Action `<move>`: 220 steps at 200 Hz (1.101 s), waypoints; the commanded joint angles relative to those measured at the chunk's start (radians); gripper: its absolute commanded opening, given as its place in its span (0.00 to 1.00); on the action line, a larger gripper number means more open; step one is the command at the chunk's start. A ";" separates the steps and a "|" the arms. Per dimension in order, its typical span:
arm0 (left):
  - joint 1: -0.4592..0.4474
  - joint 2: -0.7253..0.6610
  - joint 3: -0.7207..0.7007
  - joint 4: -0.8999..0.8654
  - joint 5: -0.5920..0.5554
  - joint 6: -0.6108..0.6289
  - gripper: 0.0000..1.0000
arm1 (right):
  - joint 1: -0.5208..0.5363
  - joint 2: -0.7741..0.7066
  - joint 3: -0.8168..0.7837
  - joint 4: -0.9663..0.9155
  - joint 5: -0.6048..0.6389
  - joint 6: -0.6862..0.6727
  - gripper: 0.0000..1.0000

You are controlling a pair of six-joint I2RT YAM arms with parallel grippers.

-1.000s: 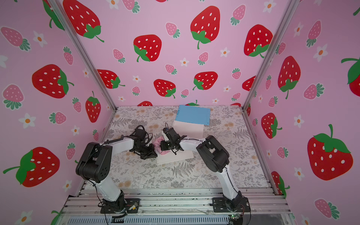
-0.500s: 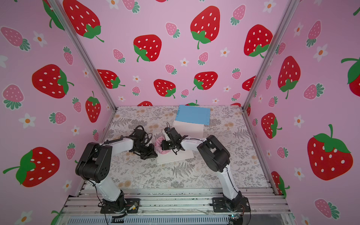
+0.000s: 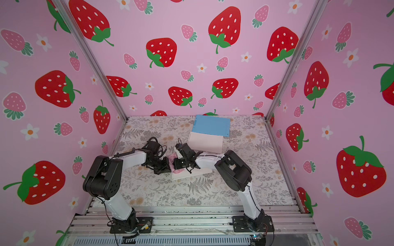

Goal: Wipe the drawing tablet
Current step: Wipe the dirt from the drawing tablet.

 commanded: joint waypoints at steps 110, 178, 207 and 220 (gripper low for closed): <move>-0.007 0.098 -0.009 -0.132 -0.235 -0.022 0.07 | 0.014 -0.222 -0.267 0.003 0.033 0.002 0.00; -0.007 0.128 0.030 -0.148 -0.226 0.033 0.07 | 0.137 -0.133 -0.173 0.019 0.050 0.059 0.00; -0.007 0.139 0.044 -0.148 -0.220 0.046 0.07 | 0.057 -0.260 -0.336 0.017 0.105 0.081 0.00; -0.006 0.143 0.051 -0.153 -0.226 0.050 0.07 | 0.025 -0.325 -0.390 -0.002 0.131 0.100 0.00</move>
